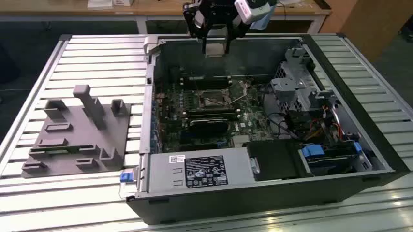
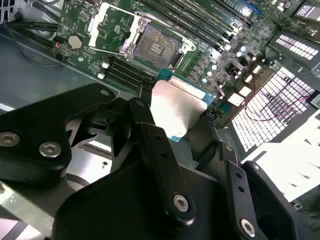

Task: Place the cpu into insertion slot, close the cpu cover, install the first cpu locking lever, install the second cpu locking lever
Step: 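Place the cpu into insertion slot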

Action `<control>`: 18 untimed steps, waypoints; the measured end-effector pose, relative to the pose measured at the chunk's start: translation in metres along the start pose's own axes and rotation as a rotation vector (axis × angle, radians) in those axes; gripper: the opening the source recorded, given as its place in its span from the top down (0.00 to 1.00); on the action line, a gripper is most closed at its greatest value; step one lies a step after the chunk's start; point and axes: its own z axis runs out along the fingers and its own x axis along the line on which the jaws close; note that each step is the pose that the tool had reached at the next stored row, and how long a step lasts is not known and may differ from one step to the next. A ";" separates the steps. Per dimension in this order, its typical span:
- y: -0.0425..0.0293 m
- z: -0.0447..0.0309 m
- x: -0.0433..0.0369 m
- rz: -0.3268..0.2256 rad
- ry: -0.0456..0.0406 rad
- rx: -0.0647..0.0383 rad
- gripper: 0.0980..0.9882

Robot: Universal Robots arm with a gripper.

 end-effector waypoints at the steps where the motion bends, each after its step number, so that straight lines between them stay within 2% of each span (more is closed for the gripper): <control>1: 0.0000 0.0000 0.0000 0.000 0.0000 0.000 0.51; 18: -0.0002 0.0021 0.0000 0.000 0.0000 0.000 0.51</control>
